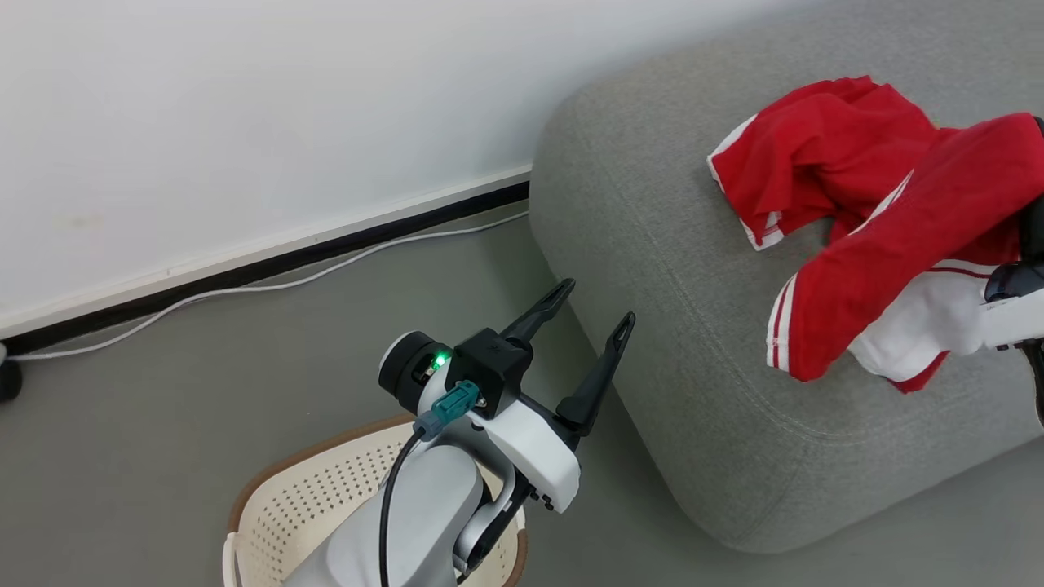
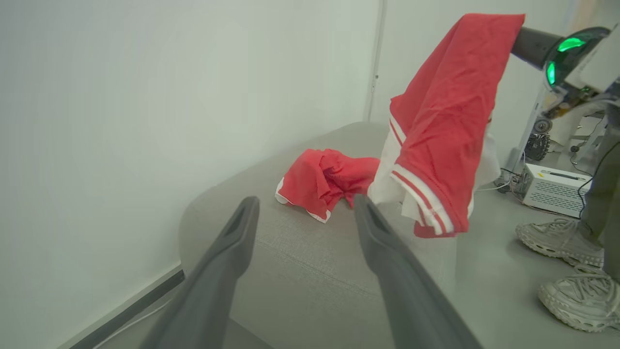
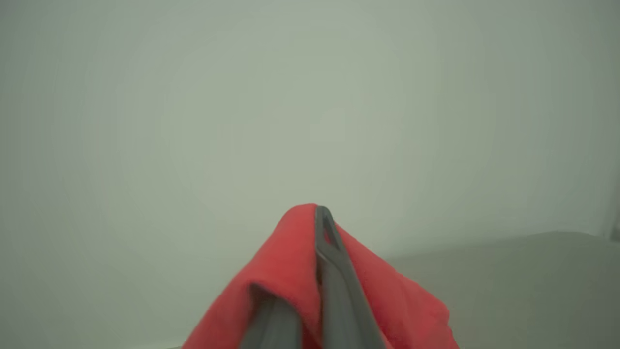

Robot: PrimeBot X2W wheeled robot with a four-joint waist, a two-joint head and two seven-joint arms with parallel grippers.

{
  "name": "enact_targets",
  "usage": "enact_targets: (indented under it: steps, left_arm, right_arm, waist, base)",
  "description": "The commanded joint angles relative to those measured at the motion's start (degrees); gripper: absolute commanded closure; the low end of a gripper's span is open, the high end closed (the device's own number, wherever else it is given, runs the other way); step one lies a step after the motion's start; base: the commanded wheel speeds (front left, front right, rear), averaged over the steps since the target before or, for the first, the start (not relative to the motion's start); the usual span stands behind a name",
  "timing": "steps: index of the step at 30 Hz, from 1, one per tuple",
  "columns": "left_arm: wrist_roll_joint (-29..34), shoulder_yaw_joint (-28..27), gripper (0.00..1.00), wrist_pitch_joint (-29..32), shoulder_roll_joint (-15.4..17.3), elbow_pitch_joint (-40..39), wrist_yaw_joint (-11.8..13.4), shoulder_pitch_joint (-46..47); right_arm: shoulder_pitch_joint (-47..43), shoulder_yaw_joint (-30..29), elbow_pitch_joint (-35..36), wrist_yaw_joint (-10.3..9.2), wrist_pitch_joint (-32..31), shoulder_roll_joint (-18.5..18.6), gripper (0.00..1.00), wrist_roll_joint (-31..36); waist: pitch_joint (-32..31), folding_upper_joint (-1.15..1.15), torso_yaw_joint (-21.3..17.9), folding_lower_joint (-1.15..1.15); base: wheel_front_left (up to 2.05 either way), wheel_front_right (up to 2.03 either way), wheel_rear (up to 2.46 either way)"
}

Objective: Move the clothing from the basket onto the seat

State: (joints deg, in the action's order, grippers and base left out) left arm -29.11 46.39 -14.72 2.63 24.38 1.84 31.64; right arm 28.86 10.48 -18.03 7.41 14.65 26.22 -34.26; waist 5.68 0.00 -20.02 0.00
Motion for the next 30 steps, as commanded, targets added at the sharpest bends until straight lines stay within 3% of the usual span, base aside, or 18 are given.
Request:
enact_targets:
  steps: [1, 14, 21, 30]
  left_arm:
    - [0.6, -2.3, 0.0, -0.3, 0.3, -1.3, -0.8, 0.2]
    - [1.0, -2.4, 0.0, -0.3, 0.3, -2.9, -1.9, -1.8]
    - [1.0, 0.2, 0.0, -0.3, 0.3, -3.2, -1.5, -0.2]
    - [0.4, 4.6, 0.0, -0.3, 0.3, -3.6, 0.9, 4.7]
  right_arm:
    - [-0.6, 0.1, 1.5, 0.08, 0.3, 1.0, 1.0, 0.6]
    - [-2.3, -3.9, 1.7, 0.08, 0.3, 1.6, 1.0, 0.7]
    - [-1.9, -6.5, 2.1, 0.08, 0.3, 2.8, 1.0, 0.1]
    - [2.6, -11.2, 1.9, 0.08, 0.3, 5.6, 1.0, 0.3]
  waist:
    - [-0.6, 0.0, -2.9, 0.0]
    - [0.7, 0.0, -10.2, 0.0]
    - [3.8, 0.0, -10.2, 0.0]
    - [11.0, 0.0, -7.7, 0.0]
  base:
    - [0.0, 0.0, 0.0]
    - [0.0, 0.0, 0.0]
    - [0.0, 0.0, 0.0]
    - [0.0, 0.0, 0.0]
